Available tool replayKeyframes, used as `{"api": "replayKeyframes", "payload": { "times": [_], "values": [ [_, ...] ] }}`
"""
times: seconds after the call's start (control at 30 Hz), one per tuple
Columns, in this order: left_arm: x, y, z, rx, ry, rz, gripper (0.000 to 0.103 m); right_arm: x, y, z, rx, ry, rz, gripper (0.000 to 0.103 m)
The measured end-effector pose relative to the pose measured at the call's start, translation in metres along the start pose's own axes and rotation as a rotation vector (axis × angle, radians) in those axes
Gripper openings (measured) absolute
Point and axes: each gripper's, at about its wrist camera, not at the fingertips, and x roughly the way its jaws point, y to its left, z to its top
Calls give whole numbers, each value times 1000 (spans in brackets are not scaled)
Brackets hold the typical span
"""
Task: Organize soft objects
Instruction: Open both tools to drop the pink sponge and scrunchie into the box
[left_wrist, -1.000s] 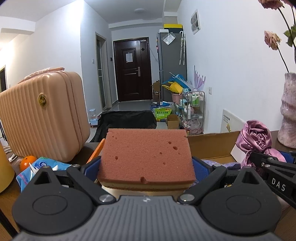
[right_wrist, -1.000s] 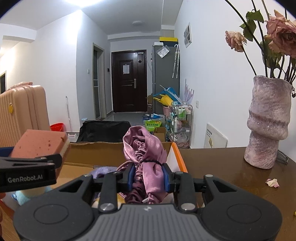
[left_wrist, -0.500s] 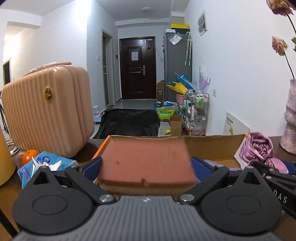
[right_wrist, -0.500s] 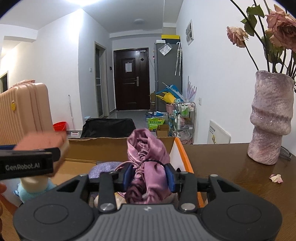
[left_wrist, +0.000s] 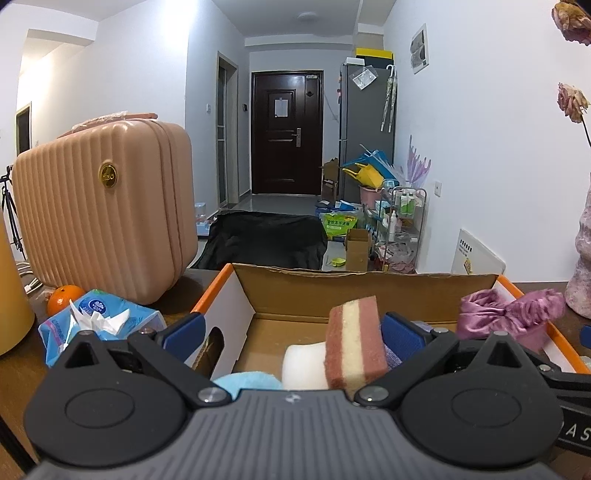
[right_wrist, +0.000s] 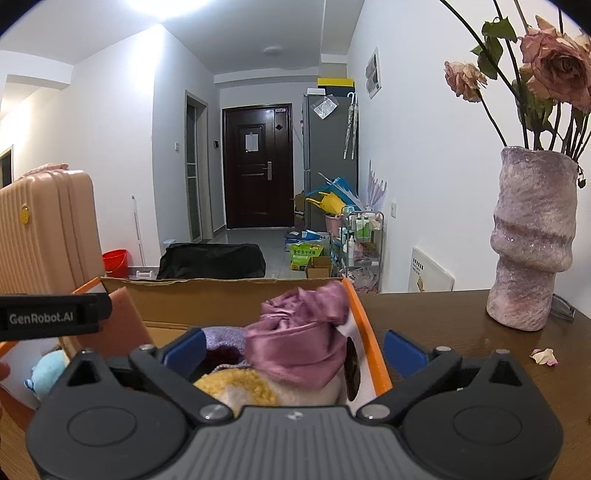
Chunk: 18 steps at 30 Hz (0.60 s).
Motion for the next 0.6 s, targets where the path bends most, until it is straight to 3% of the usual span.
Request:
{"api": "replayKeyframes", "payload": {
  "times": [0.6],
  "values": [
    [-26,12,-5,-25,-26,18,103,-30,4,-8,-44,-52,-2,103]
  ]
}}
